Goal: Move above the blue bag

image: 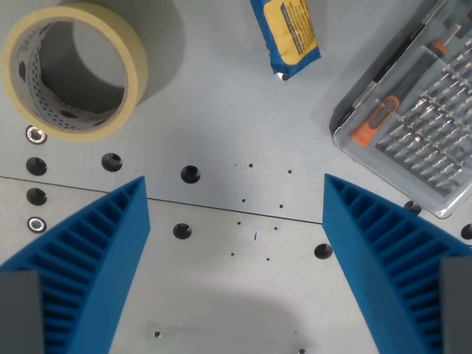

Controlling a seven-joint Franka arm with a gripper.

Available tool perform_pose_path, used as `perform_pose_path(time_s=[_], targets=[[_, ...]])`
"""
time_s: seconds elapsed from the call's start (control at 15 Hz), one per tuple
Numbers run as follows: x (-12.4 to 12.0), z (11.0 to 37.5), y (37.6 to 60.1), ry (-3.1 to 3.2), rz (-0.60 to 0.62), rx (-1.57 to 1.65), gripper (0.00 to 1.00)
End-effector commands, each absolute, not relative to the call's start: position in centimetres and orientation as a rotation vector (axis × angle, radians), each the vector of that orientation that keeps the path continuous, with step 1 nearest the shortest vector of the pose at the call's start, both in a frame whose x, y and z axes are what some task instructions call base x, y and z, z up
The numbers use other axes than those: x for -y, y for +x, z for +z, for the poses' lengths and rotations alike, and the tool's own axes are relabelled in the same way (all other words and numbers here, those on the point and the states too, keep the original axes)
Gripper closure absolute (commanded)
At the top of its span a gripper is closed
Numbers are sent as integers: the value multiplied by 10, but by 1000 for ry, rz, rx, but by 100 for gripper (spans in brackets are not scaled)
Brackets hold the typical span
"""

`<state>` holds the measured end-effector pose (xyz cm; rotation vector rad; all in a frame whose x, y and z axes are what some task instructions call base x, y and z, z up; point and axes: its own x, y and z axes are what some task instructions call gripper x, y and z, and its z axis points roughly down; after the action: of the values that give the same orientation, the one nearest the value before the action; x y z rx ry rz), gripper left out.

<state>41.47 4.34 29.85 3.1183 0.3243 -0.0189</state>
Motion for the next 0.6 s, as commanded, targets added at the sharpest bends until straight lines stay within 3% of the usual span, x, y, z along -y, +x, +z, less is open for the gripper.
perform_pose_path(time_s=[0.07,0.6], targets=[[-43,301,415,3118,-10,-324,0],[-43,299,416,3114,-13,-356,0]])
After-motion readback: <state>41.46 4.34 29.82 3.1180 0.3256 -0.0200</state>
